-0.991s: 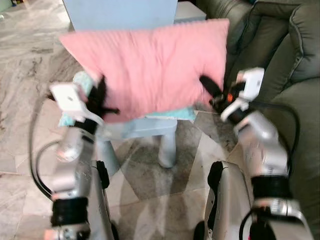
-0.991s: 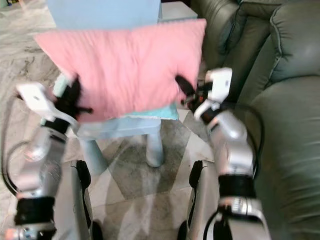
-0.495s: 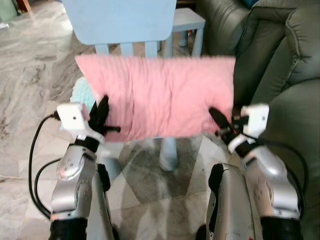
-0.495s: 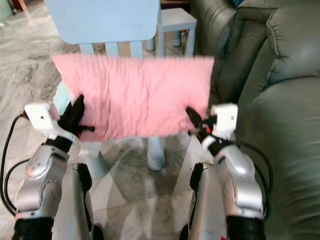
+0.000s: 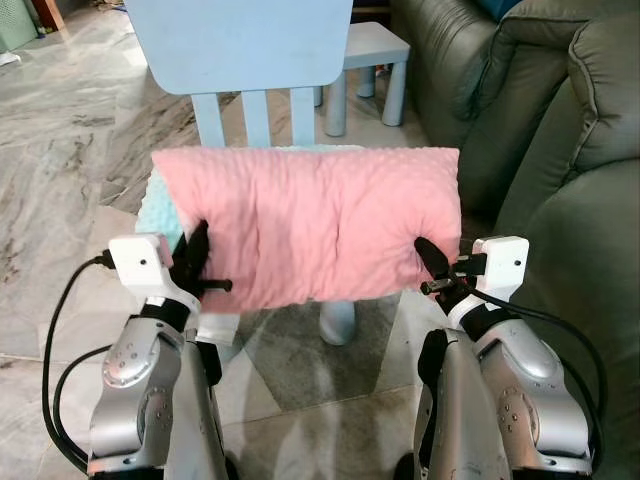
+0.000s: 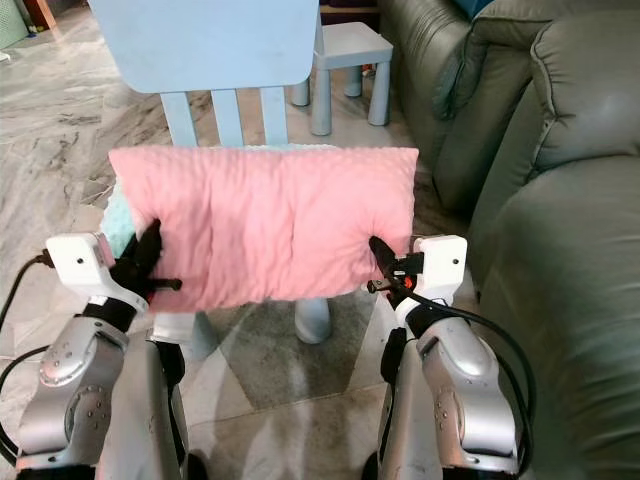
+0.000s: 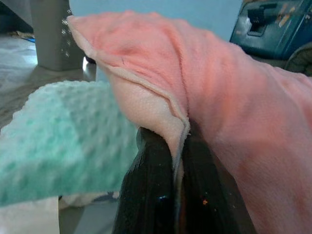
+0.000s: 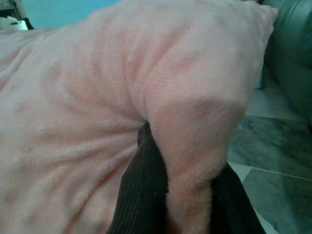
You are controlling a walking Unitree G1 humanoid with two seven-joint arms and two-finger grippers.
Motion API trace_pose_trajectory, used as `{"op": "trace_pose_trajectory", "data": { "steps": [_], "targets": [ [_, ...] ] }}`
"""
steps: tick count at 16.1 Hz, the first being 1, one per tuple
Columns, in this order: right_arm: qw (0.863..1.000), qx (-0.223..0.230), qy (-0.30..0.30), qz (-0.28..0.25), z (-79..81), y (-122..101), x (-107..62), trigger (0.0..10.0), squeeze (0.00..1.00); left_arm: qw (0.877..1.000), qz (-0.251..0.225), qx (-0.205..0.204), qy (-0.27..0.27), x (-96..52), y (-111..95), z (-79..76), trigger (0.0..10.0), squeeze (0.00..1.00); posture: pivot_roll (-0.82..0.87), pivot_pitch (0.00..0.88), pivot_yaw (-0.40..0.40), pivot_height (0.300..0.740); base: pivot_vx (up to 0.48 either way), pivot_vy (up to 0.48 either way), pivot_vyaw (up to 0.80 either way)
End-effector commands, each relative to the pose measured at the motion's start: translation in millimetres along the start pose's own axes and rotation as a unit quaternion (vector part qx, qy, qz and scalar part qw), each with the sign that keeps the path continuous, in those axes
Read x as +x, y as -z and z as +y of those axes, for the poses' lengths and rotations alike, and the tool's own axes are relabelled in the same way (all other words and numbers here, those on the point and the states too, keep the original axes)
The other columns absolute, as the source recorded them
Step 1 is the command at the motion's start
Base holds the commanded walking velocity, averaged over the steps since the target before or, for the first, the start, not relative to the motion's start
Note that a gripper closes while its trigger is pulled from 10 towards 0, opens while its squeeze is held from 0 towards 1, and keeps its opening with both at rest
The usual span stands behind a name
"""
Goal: Move the pillow to the sofa
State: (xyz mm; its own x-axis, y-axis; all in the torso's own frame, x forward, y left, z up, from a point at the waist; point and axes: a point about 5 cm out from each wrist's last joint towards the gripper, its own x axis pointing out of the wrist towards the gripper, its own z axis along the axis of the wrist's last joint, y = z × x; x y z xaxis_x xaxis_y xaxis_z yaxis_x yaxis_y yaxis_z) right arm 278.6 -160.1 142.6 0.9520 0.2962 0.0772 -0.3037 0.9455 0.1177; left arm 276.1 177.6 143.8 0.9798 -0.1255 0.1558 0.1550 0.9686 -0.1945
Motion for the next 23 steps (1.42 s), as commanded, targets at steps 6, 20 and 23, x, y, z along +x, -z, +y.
{"op": "trace_pose_trajectory", "data": {
  "steps": [6, 20, 23],
  "targets": [
    [0.999, 0.006, 0.036, 0.011, 1.1, 1, -8.9, 10.0, 0.00, 1.000, 0.020, 0.019, -0.009, -8.0, 2, 2.6, 10.0, 0.00, -0.10, 0.000, 0.015, 0.329, 0.000, 0.000, 0.00],
    [0.999, 0.025, 0.026, -0.002, 4.0, -8, -2.5, 10.0, 0.00, 0.999, 0.025, 0.019, -0.001, -6.5, 3, -1.1, 10.0, 0.00, -0.10, 0.000, 0.018, 0.409, 0.000, 0.000, 0.00],
    [0.999, 0.028, 0.025, 0.001, 4.0, -7, -1.9, 10.0, 0.00, 0.999, 0.025, 0.020, -0.003, -6.2, 3, -0.9, 10.0, 0.00, -0.10, 0.000, 0.015, 0.434, 0.000, 0.000, 0.00]
  ]
}}
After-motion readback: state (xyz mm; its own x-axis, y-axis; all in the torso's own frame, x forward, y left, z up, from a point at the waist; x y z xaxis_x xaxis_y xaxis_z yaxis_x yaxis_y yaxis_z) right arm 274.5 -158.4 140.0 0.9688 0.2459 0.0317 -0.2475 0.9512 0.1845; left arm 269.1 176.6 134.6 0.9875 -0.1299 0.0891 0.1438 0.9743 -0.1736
